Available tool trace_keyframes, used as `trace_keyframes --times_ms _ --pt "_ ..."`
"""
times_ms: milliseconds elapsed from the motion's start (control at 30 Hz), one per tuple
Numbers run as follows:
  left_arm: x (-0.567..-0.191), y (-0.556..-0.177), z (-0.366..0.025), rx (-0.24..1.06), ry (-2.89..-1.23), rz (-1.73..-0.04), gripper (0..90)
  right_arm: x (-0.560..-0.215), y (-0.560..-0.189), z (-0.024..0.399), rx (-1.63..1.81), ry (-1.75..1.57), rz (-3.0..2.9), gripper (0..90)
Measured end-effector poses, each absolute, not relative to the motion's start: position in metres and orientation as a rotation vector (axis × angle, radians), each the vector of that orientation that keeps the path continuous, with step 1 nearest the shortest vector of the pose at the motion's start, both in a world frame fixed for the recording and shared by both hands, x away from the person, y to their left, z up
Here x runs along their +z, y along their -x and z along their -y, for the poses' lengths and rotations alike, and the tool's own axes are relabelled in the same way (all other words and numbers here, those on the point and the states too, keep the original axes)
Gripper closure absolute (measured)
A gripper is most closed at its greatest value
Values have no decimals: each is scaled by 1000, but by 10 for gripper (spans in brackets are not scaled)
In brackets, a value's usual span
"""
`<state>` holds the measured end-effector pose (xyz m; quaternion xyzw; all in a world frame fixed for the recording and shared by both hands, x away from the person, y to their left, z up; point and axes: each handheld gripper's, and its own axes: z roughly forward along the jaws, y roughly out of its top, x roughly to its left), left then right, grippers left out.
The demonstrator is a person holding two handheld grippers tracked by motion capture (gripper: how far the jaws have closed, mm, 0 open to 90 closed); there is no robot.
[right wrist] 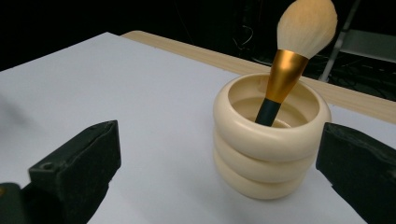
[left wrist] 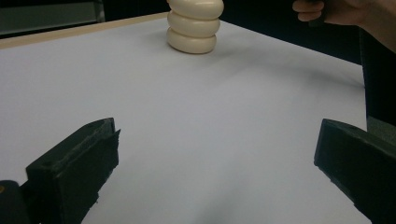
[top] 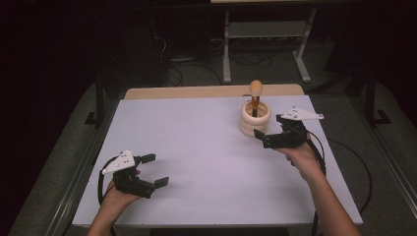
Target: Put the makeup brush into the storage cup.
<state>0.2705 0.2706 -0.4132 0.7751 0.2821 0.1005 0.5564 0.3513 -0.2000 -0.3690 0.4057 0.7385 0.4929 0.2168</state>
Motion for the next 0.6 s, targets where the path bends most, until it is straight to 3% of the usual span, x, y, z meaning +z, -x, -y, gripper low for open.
trace_keyframes --times_ms 600 --pt "-413 -270 -272 248 -1816 -665 0 -378 -319 208 1398 -1106 -2042 0"
